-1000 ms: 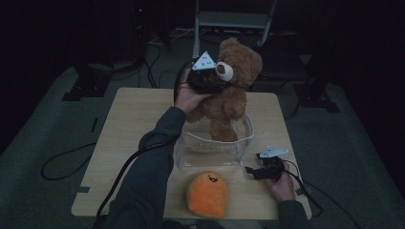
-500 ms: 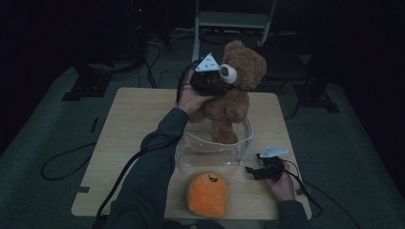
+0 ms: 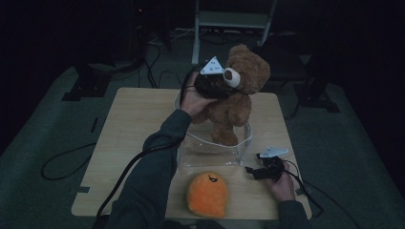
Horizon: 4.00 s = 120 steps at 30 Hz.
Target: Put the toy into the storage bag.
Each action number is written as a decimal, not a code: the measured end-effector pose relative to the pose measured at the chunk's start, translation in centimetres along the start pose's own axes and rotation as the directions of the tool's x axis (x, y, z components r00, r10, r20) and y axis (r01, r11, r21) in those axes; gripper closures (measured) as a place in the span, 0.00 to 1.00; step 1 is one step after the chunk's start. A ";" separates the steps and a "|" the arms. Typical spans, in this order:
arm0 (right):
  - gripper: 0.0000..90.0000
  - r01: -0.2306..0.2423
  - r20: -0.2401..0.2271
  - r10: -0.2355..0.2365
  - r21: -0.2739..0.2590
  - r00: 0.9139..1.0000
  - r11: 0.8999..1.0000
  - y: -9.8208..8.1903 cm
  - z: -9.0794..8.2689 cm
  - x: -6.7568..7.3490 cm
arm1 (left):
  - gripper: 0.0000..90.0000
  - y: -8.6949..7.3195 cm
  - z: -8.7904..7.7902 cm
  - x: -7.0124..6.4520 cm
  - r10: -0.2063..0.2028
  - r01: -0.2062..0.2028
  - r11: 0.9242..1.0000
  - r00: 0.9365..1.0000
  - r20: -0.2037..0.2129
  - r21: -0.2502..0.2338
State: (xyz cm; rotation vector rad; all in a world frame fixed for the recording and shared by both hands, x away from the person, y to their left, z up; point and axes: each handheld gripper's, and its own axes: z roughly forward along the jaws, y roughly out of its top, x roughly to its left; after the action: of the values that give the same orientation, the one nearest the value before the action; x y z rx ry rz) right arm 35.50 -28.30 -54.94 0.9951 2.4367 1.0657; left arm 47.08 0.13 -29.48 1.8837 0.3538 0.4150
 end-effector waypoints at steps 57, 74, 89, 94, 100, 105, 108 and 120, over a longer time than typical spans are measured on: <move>0.20 -0.001 -0.001 0.001 0.000 1.000 1.000 0.0 0.0 0.0 | 0.39 -0.8 2.3 -0.7 -0.079 0.062 0.993 0.983 0.168 0.102; 0.20 -0.002 -0.001 0.002 0.000 1.000 1.000 0.0 0.0 0.0 | 0.33 -0.9 2.2 -0.4 -0.127 0.110 0.991 0.960 0.250 0.081; 0.20 -0.002 -0.001 0.002 0.001 1.000 1.000 0.0 0.0 0.0 | 0.33 -0.9 2.4 -0.5 -0.138 0.112 0.989 0.928 0.346 0.096; 0.20 -0.002 0.000 0.002 0.000 1.000 1.000 0.0 0.0 0.0 | 0.34 -0.9 2.6 -0.9 -0.124 0.088 0.989 0.931 0.345 0.118; 0.20 -0.002 -0.002 0.002 0.000 1.000 1.000 0.0 0.0 0.0 | 0.34 -1.0 2.9 -1.1 -0.105 0.058 0.988 0.935 0.338 0.145; 0.20 -0.001 -0.002 0.001 0.000 1.000 1.000 0.0 0.0 0.0 | 0.34 -1.0 3.1 -1.3 -0.097 0.044 0.986 0.937 0.335 0.164; 0.20 -0.001 -0.002 0.001 0.000 1.000 1.000 0.0 0.0 0.0 | 0.34 -1.1 3.2 -1.4 -0.089 0.029 0.983 0.938 0.334 0.180; 0.20 -0.001 -0.001 0.001 0.000 1.000 1.000 0.0 0.0 0.0 | 0.33 -1.3 3.8 -1.8 -0.058 -0.021 0.972 0.944 0.324 0.236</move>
State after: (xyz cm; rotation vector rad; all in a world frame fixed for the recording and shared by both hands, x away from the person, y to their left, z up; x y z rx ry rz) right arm 35.49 -28.30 -54.94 0.9961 2.4371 1.0675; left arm 47.11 -3.35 -32.14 2.1385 0.2017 0.0390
